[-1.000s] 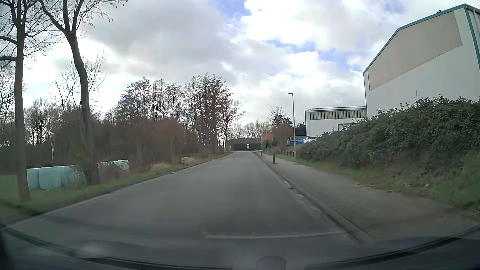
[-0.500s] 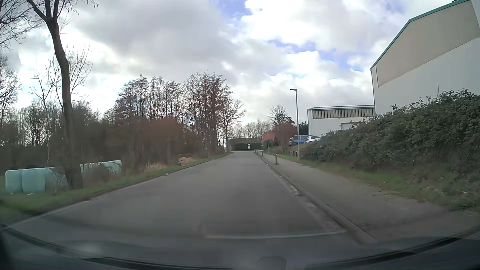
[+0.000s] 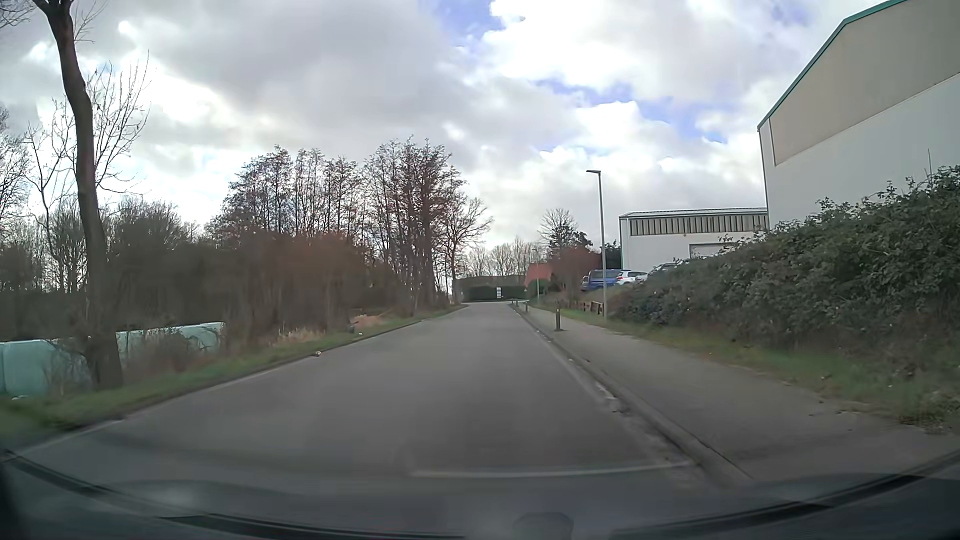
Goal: Follow the waypoints while adhering to traffic rules and regulations
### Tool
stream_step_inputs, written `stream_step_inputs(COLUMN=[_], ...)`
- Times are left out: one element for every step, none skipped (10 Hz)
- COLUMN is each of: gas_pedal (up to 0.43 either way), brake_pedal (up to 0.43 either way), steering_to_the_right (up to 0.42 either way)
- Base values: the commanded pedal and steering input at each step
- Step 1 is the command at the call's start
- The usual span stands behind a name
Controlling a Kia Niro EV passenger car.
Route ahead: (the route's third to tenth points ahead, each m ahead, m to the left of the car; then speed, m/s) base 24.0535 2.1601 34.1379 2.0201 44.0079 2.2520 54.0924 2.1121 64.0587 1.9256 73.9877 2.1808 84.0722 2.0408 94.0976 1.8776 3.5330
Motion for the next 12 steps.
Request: stream_step_inputs(gas_pedal=[0.087, 0.079, 0.079, 0.079, 0.079, 0.079, 0.079, 0.079, 0.079, 0.067, 0.067, 0.067], brake_pedal=[0.000, 0.000, 0.000, 0.000, 0.000, 0.000, 0.000, 0.000, 0.000, 0.000, 0.000, 0.000], steering_to_the_right=[-0.007, -0.007, -0.007, -0.007, -0.007, -0.007, -0.006, -0.004, -0.003, -0.003, -0.003, -0.003])
